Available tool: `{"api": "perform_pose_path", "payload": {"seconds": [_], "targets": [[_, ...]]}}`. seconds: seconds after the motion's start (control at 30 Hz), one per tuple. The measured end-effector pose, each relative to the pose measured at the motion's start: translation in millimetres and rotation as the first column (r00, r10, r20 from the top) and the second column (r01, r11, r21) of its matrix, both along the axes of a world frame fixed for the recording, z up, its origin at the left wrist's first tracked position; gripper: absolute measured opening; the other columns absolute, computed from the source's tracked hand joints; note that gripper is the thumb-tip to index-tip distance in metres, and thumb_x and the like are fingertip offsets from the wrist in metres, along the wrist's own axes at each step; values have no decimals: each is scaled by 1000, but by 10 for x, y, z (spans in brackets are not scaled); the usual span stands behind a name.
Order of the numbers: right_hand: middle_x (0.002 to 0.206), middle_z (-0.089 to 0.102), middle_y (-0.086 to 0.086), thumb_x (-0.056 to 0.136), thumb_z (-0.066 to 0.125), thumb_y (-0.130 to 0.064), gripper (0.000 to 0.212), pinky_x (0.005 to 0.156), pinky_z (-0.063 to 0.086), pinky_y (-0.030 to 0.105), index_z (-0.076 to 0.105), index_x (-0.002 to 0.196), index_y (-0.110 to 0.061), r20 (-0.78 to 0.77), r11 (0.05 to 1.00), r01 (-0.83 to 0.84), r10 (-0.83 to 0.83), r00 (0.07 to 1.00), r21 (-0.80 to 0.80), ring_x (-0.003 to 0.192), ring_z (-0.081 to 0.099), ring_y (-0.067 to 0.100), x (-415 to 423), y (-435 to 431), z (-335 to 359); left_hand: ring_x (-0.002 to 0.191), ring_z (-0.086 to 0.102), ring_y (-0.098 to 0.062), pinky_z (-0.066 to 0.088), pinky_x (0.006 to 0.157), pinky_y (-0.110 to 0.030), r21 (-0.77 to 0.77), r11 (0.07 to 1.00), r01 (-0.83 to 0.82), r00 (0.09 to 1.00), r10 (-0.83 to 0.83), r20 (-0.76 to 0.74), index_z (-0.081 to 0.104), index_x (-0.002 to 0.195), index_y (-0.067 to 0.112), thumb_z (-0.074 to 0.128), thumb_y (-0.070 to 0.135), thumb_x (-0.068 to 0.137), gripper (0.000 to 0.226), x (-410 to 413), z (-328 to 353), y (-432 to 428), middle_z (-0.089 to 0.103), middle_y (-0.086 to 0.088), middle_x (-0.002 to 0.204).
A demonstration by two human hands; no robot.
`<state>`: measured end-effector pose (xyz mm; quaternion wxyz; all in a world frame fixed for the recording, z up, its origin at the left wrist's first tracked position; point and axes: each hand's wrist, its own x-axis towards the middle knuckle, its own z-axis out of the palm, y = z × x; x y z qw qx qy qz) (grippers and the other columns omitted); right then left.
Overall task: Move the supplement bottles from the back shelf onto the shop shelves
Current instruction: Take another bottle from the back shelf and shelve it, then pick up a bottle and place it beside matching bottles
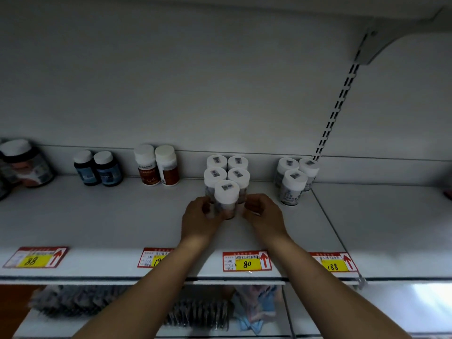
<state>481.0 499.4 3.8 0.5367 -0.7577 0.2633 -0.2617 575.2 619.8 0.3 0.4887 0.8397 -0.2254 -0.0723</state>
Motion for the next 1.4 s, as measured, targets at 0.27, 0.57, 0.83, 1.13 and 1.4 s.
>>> {"api": "perform_pose_path", "payload": {"seconds": [0.27,0.57,0.83,1.13,1.4], "targets": [[92,62,5,75,72,-3,25,89,51,37,57,90,-16,100,989,124,-131,986,77,89,60,20,-348,-37,232,87,59,-16,44,78,-22,-250,968,-20,1000,21,1,61,104,11,74,22,74,35,-531,333,22,64,-6,96],[96,62,11,78,66,5,27,75,50,12,56,99,-8,226,972,210,-229,947,106,82,60,13,-2182,-830,385,93,58,-16,49,80,-17,-411,902,130,976,-189,-106,58,111,6,63,10,84,28,-2141,356,-903,62,-7,102],[95,61,9,80,65,3,26,69,49,9,57,104,-3,162,911,380,-404,901,159,75,58,5,-4014,-1851,399,89,56,-14,42,78,-8,-400,874,277,934,-343,-103,59,109,3,61,4,84,25,-3705,319,-2202,61,-4,99],[91,63,3,80,66,-2,22,87,49,32,59,99,-11,183,869,437,-480,858,230,81,60,11,-4733,-3127,249,93,58,-13,44,91,-25,-332,855,397,892,-445,-78,58,112,10,62,12,84,28,-4414,273,-3616,61,1,101],[99,64,7,80,67,-6,24,89,48,38,58,100,-15,66,903,386,-404,913,187,91,60,20,-4518,-4369,154,90,56,-17,42,85,-26,-246,937,248,947,-288,-144,59,103,12,62,16,83,20,-4185,182,-4722,60,0,95]]}}
